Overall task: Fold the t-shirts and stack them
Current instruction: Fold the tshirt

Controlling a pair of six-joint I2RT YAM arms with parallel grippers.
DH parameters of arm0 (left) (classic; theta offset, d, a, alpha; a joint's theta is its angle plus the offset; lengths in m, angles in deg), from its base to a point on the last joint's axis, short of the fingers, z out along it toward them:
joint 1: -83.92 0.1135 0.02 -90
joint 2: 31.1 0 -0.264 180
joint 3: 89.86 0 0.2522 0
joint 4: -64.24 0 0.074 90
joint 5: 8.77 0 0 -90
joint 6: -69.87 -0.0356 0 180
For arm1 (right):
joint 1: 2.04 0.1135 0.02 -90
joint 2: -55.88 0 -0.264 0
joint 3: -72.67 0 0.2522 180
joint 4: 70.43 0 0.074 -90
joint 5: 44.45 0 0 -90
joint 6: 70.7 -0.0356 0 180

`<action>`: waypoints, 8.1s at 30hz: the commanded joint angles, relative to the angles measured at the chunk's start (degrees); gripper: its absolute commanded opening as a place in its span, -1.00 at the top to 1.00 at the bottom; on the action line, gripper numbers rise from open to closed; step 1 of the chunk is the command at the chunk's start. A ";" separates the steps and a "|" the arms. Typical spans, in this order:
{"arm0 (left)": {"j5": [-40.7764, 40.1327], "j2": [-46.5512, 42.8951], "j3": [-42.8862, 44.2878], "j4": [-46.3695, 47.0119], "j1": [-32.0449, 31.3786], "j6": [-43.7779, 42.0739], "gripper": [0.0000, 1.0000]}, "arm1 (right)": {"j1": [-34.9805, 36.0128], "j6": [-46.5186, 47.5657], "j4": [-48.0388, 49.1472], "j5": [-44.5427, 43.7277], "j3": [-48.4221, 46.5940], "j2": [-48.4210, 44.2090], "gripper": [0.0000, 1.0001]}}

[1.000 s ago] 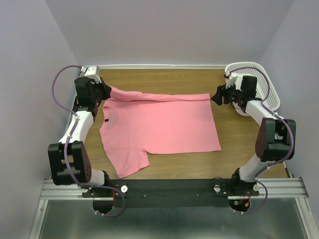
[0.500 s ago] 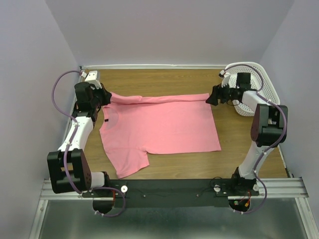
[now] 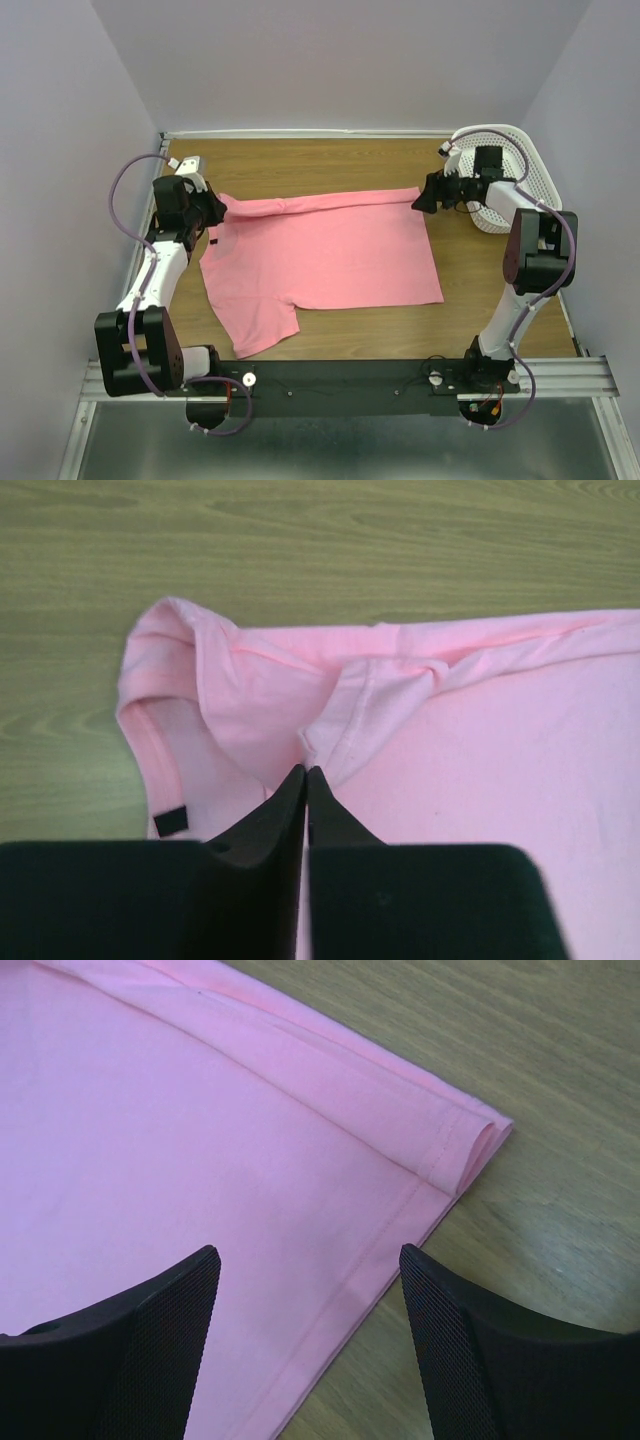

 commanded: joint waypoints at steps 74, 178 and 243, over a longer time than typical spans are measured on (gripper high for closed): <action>1.28 -25.70 -8.26 -1.03 0.15 1.16 -0.33 | 3.02 0.99 -14.80 -13.65 -22.84 13.14 0.99; -4.26 25.00 13.80 -13.77 -9.25 -8.24 -0.10 | 4.42 1.35 -7.59 5.95 3.79 -8.83 -0.11; 3.19 13.58 7.03 -4.73 -5.03 4.24 -0.11 | 4.42 -6.65 -5.66 -12.87 -7.02 1.53 -0.18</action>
